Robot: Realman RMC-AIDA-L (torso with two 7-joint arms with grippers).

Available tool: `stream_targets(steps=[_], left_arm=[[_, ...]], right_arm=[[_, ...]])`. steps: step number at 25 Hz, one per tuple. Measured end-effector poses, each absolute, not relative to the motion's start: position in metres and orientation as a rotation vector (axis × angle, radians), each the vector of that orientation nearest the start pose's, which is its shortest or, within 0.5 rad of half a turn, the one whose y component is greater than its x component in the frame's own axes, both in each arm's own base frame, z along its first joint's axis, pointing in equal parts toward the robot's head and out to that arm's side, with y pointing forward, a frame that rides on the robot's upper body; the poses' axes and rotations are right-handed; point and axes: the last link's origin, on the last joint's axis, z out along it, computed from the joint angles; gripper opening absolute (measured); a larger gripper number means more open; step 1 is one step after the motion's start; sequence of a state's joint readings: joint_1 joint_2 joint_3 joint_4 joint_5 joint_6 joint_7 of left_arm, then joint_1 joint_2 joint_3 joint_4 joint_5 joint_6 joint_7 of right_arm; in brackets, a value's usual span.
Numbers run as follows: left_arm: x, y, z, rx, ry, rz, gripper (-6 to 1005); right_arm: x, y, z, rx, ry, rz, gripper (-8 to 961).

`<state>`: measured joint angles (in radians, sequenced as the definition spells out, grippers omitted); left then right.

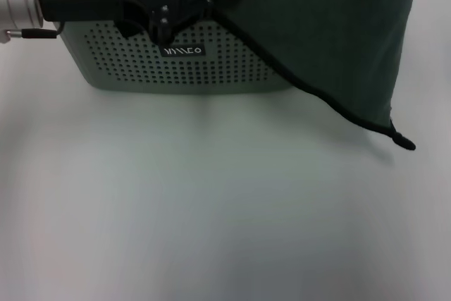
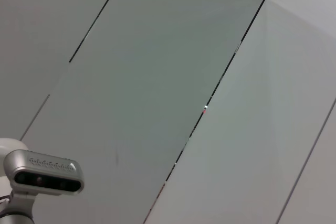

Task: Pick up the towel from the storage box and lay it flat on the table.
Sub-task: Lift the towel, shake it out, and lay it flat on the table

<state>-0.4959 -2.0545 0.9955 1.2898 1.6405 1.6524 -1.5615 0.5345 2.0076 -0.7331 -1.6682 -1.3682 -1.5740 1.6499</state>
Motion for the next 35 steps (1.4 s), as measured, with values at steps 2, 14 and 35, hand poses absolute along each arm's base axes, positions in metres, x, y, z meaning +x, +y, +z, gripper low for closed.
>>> stream_targets(steps=[2, 14, 35], left_arm=[[-0.131, 0.339, 0.075, -2.758, 0.116, -0.819, 56], [-0.133, 0.34, 0.079, -2.754, 0.11, -0.815, 56], [-0.18, 0.317, 0.15, -2.708, -0.018, -0.9, 37]], right_arm=[[0.06, 0.317, 0.208, -2.245, -0.511, 0.999, 0], [0.069, 0.314, 0.207, -2.272, -0.477, 0.997, -1], [0.176, 0.295, 0.121, -2.566, 0.143, 1.235, -1]])
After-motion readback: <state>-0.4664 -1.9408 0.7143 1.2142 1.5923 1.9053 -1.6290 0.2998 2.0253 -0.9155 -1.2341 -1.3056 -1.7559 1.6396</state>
